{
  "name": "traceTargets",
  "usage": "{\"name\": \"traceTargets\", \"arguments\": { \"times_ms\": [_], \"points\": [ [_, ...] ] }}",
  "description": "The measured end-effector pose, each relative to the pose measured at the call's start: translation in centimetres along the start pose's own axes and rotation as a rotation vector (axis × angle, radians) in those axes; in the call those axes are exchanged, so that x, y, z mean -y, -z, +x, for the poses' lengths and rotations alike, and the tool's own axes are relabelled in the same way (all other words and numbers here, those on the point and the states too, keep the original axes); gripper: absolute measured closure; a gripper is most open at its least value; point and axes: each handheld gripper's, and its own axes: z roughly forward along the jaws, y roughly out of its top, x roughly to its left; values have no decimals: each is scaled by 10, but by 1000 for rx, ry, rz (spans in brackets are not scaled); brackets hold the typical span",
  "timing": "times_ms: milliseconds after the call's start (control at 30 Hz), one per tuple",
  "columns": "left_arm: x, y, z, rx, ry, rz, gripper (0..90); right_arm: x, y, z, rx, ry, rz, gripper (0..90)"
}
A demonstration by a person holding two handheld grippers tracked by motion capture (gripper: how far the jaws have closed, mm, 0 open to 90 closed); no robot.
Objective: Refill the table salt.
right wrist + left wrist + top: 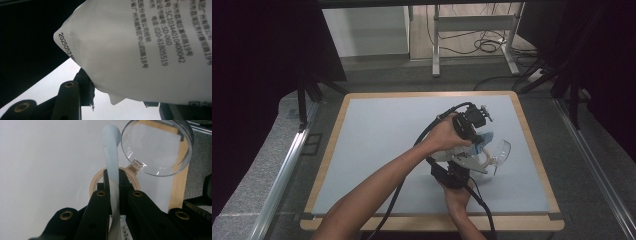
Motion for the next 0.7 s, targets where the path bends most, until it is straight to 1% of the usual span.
{"name": "traceTargets", "arguments": {
  "times_ms": [133,333,567,700],
  "points": [
    [1,1,-1,-2,-6,3,900,1,0,0,1,5,-1,539],
    [0,1,-3,-1,1,-9,900,0,1,0,2,10,-2,539],
    [0,2,-4,-5,-4,-4,900,0,2,0,4,17,-4,539],
    [0,2,-5,-4,-3,-14,900,0,3,0,4,15,-4,539]
  ]
}}
